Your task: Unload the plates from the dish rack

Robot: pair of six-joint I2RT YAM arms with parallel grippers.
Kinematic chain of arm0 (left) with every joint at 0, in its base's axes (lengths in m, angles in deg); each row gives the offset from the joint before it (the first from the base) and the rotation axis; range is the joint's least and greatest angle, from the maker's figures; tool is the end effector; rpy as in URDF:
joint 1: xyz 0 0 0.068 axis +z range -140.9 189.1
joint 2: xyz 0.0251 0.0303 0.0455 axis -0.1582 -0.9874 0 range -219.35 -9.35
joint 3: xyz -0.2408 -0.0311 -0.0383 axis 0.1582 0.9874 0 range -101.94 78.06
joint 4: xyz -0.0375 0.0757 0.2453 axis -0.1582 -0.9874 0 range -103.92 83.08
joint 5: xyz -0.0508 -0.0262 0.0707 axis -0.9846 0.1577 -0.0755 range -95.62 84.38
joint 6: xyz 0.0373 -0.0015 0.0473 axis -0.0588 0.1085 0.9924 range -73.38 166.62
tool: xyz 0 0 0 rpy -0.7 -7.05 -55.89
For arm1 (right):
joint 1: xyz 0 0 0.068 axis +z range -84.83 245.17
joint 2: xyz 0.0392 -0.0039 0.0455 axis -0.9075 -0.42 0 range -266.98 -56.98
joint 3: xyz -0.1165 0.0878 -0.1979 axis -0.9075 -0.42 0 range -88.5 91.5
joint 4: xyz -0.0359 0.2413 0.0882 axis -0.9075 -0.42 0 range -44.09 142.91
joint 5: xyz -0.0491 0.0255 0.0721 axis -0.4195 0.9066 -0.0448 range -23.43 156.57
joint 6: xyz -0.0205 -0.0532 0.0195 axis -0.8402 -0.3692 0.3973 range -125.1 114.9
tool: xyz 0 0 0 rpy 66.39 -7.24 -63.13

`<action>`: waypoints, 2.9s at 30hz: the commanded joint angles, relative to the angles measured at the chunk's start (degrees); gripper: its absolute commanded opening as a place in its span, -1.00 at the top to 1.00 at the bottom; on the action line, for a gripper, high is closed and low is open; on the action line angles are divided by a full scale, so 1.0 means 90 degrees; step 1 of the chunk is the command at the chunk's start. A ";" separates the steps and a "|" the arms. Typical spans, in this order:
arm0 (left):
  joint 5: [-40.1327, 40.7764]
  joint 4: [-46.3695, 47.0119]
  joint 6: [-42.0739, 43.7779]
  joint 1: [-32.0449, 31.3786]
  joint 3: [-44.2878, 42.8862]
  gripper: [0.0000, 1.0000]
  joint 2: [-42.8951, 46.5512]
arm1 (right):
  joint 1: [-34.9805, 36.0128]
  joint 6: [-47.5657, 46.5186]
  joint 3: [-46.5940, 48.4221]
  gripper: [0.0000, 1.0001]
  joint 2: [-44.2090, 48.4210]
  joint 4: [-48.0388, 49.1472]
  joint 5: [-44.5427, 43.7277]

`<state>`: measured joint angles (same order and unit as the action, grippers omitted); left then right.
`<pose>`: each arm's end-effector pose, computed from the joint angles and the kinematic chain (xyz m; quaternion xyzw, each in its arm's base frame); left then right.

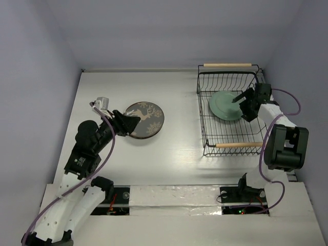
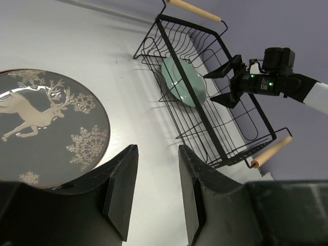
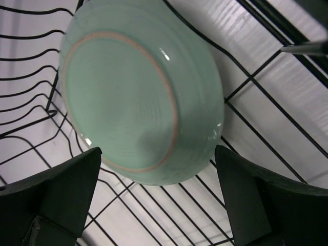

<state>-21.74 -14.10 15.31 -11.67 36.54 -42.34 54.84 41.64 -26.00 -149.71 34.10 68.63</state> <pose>0.1547 -0.0719 0.3402 0.0364 0.6981 -0.3990 0.5934 0.3436 -0.0610 0.1893 0.4418 0.8259 0.1253 0.3270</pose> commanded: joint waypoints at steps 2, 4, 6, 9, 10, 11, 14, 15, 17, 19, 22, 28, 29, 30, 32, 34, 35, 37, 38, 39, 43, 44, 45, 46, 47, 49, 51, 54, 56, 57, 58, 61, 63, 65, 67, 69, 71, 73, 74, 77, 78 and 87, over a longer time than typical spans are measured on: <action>0.0013 0.0671 -0.0359 -0.0143 -0.0328 0.33 -0.0337 | 0.0151 -0.0193 0.0311 -0.94 0.0186 -0.0380 -0.0580; 0.0276 0.0749 -0.0398 -0.0298 -0.0416 0.37 -0.0455 | 0.0356 -0.0106 0.0273 -0.93 0.0244 -0.0536 -0.0941; 0.0414 0.0933 -0.0476 -0.0591 -0.0494 0.39 -0.0718 | 0.0356 0.0313 0.0078 -0.93 0.0420 -0.0489 -0.1089; 0.0823 0.0915 -0.0467 -0.1313 -0.0777 0.39 -0.1196 | 0.0356 0.0977 -0.0410 -0.94 0.0732 -0.0420 -0.1360; 0.1134 0.0896 -0.0418 -0.1721 -0.0884 0.39 -0.1381 | 0.0356 0.1220 -0.0585 -0.94 0.0868 -0.0439 -0.1459; 0.1301 0.0886 -0.0408 -0.1725 -0.0914 0.39 -0.1451 | 0.0356 0.1319 -0.0664 -0.95 0.0870 -0.0430 -0.1460; 0.1644 0.0905 -0.0379 -0.2203 -0.0885 0.37 -0.1558 | 0.0356 0.1534 -0.0811 -0.97 0.0938 -0.0400 -0.1548; 0.1654 0.0925 -0.0379 -0.2261 -0.0846 0.36 -0.1568 | 0.0356 0.1535 -0.0841 -0.98 0.0812 -0.0391 -0.1509; 0.1674 0.0964 -0.0369 -0.2320 -0.0710 0.34 -0.1549 | 0.0424 0.1555 -0.0763 -0.98 0.0704 -0.0526 -0.1596; 0.1655 0.1022 -0.0359 -0.2321 -0.0622 0.32 -0.1520 | 0.0425 0.1555 -0.0675 -0.99 0.0626 -0.0527 -0.1616; 0.1547 0.1178 -0.0349 -0.2321 -0.0446 0.31 -0.1481 | 0.0425 0.1574 -0.0539 -0.99 0.0538 -0.0566 -0.1616; 0.1498 0.1374 -0.0320 -0.2321 -0.0290 0.28 -0.1432 | 0.0502 0.1915 -0.0469 -0.89 0.0255 -0.0265 -0.1090; 0.1556 0.1393 -0.0330 -0.2321 -0.0280 0.25 -0.1451 | 0.0600 0.2090 -0.0402 -0.86 0.0138 -0.0389 -0.1321; 0.1557 0.1393 -0.0330 -0.2321 -0.0260 0.25 -0.1451 | 0.0601 0.2092 -0.0401 -0.86 0.0137 -0.0429 -0.1323; 0.1508 0.1519 -0.0368 -0.2321 -0.0202 0.17 -0.1519 | 0.0601 0.2169 -0.0343 -0.89 0.0118 -0.0449 -0.1333; 0.1459 0.1656 -0.0466 -0.2321 -0.0143 0.06 -0.1655 | 0.0601 0.2122 -0.0333 -0.90 0.0118 -0.0333 -0.1333; 0.1449 0.1734 -0.0505 -0.2321 -0.0172 0.03 -0.1724 | 0.0601 0.1995 -0.0236 -0.89 0.0079 -0.0264 -0.1275; 0.1401 0.1862 -0.0583 -0.2321 -0.0289 -0.06 -0.2046 | 0.0601 0.1645 0.0075 -0.69 -0.0301 -0.0594 -0.1197; 0.1371 0.1969 -0.0603 -0.2321 -0.0347 -0.07 -0.2163 | 0.0659 0.1594 0.0212 -0.62 -0.0409 -0.0702 -0.1283; 0.1294 0.2018 -0.0622 -0.2321 -0.0493 -0.08 -0.2300 | 0.0659 0.1574 0.0252 -0.48 -0.0458 -0.0636 -0.1313; 0.1274 0.2253 -0.0671 -0.2321 -0.0951 -0.22 -0.3137 | 0.0795 0.1244 0.0330 -0.34 -0.0497 -0.0605 -0.1470; 0.1254 0.2253 -0.0613 -0.2321 -0.1098 -0.25 -0.3324 | 0.0864 0.1155 0.0360 -0.32 -0.0507 -0.0625 -0.1528; 0.1196 0.2214 -0.0574 -0.2321 -0.1245 -0.26 -0.3539 | 0.0932 0.1058 0.0409 -0.19 -0.0527 -0.0654 -0.1586; 0.1186 0.2165 -0.0555 -0.2321 -0.1546 -0.28 -0.3918 | 0.1010 0.0796 0.0506 -0.11 -0.0527 -0.0674 -0.1664; 0.1157 0.2175 -0.0535 -0.2321 -0.1655 -0.27 -0.4057 | 0.1069 0.0667 0.0555 -0.03 -0.0527 -0.0713 -0.1839; 0.1166 0.2282 -0.0525 -0.2379 -0.1773 -0.23 -0.4311 | 0.1264 0.0181 0.0750 0.05 -0.0537 -0.0820 -0.1938; 0.1263 0.2311 -0.0515 -0.2379 -0.1803 -0.19 -0.4371 | 0.1507 -0.0095 0.0858 0.21 -0.0469 -0.0985 -0.2162; 0.1429 0.2234 -0.0476 -0.2515 -0.1774 -0.08 -0.4323 | 0.1733 -0.0602 0.0868 0.16 -0.0001 -0.0938 -0.2378; 0.1585 0.2097 -0.0389 -0.2593 -0.1715 0.01 -0.4176 | 0.1802 -0.1138 0.0878 0.03 0.0253 -0.0899 -0.2146; 0.1683 0.2039 -0.0350 -0.2594 -0.1667 0.02 -0.4118 | 0.1869 -0.1353 0.0897 -0.15 0.0457 -0.0879 -0.2037; 0.1722 0.1980 -0.0311 -0.2671 -0.1647 0.07 -0.3992 | 0.1870 -0.1849 0.0917 -0.26 0.0537 -0.0879 -0.1910; 0.1916 0.1930 -0.0300 -0.2730 -0.1433 0.10 -0.3718 | 0.2153 -0.2651 0.1228 -0.63 0.0480 -0.1141 -0.1753; 0.1831 0.1941 -0.0300 -0.2731 -0.1480 0.09 -0.3736 | 0.2377 -0.2888 0.1598 -0.80 0.0072 -0.1502 -0.2064; 0.1617 0.1863 -0.0242 -0.2731 -0.1646 -0.03 -0.4048 | 0.2495 -0.3200 0.1824 -0.87 -0.0271 -0.1757 -0.2182; 0.1469 0.1833 -0.0222 -0.2731 -0.1939 -0.11 -0.4526 | 0.2670 -0.3425 0.2030 -0.91 -0.0633 -0.1914 -0.2367; 0.1391 0.1872 -0.0213 -0.2731 -0.2144 -0.17 -0.4848 | 0.2807 -0.3523 0.2118 -0.94 -0.0761 -0.1953 -0.2659; 0.1342 0.1794 -0.0193 -0.2731 -0.2573 -0.22 -0.5366 | 0.2866 -0.3592 0.2215 -0.97 -0.0849 -0.1934 -0.2652; 0.1274 0.1775 -0.0193 -0.2731 -0.2962 -0.29 -0.5852 | 0.2866 -0.3602 0.2284 -0.98 -0.0917 -0.1914 -0.2661; 0.1254 0.1765 -0.0193 -0.2731 -0.3091 -0.30 -0.5991 | 0.2866 -0.3611 0.2371 -0.98 -0.1024 -0.1933 -0.2680; 0.1186 0.1745 -0.0203 -0.2789 -0.3540 -0.32 -0.6528 | 0.2866 -0.3602 0.2547 -0.99 -0.1268 -0.2070 -0.3079; 0.1176 0.1726 -0.0193 -0.2789 -0.3638 -0.32 -0.6665 | 0.2866 -0.3611 0.2557 -0.99 -0.1317 -0.2128 -0.3168; 0.1254 0.2067 -0.0300 -0.3004 -0.4010 -0.28 -0.7486 | 0.3002 -0.3797 0.2470 -0.99 -0.1660 -0.2168 -0.3423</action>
<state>-10.22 1.00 12.89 -38.17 2.47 -110.31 80.98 9.14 -5.26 -164.53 15.28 40.09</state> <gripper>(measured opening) 0.643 0.994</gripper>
